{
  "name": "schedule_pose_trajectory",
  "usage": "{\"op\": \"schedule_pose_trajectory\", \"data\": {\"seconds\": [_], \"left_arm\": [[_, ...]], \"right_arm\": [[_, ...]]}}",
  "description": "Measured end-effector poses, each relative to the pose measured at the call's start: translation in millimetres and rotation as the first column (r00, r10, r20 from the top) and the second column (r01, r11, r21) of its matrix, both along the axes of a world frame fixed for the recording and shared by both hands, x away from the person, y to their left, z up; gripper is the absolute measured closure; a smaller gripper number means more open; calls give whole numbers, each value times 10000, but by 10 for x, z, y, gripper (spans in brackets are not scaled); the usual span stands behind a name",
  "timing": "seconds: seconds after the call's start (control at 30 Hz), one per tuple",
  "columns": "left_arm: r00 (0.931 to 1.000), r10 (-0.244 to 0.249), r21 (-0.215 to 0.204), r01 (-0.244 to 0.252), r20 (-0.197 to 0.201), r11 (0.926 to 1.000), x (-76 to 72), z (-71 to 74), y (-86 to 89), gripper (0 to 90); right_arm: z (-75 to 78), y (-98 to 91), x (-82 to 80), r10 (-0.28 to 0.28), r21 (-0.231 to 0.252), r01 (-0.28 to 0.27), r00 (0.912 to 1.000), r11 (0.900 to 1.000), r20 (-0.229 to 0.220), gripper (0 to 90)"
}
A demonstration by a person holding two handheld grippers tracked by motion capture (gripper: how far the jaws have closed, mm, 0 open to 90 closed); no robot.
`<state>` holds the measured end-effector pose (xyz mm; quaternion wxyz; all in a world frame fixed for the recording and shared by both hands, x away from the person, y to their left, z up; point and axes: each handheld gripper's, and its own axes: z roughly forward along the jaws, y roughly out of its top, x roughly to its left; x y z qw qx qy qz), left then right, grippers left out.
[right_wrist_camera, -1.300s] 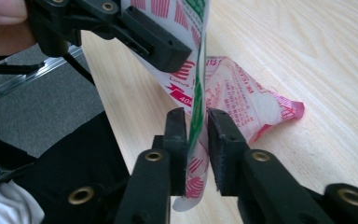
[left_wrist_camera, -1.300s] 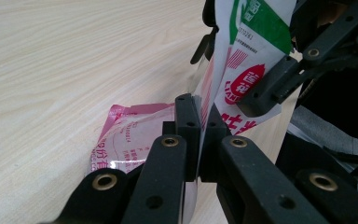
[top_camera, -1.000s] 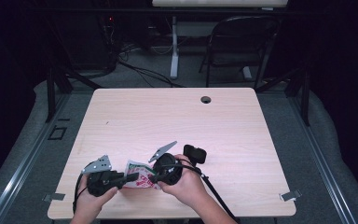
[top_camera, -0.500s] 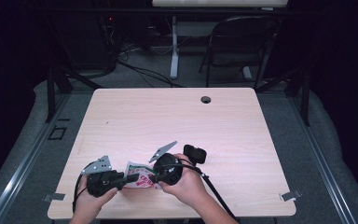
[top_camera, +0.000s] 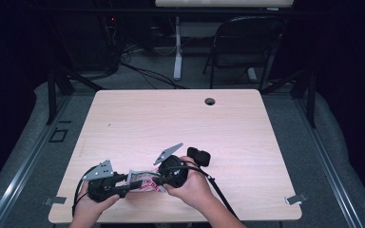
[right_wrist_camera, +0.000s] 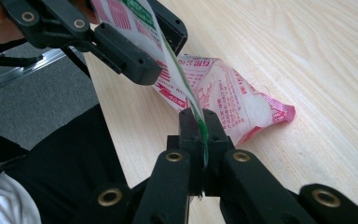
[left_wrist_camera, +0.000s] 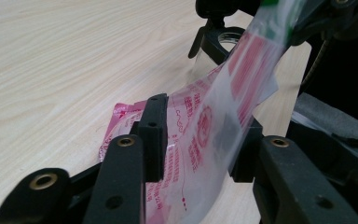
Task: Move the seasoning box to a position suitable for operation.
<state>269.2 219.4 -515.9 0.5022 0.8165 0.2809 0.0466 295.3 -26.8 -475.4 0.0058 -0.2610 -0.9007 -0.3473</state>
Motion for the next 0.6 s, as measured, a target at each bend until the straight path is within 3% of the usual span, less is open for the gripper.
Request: {"op": "schedule_pose_trajectory", "data": {"seconds": [0.1, 0.23, 0.27, 0.43, 0.6], "left_arm": [[9989, 105, 115, -111, 459, 9999, -21, -18, 9, 599], [9991, 28, 216, -37, 432, 9998, -37, -45, 20, 574], [9991, -97, 436, 79, 416, 9990, -48, -63, 18, 584], [9958, 49, 666, -110, 913, 9977, -79, -113, 17, 553], [9974, 90, 888, -154, 720, 9959, -73, -194, 23, 515]], "right_arm": [[13, -14, 6, 212, -109, -211, 9997, 9997, 94, 900], [9, -21, 7, 298, -34, -298, 9995, 9996, 136, 900], [10, -28, 9, 324, -55, -323, 9994, 9995, 150, 900], [8, -62, 16, 270, 66, -271, 9996, 9996, 56, 900], [14, -81, 28, 376, 98, -377, 9992, 9992, 153, 900]]}}
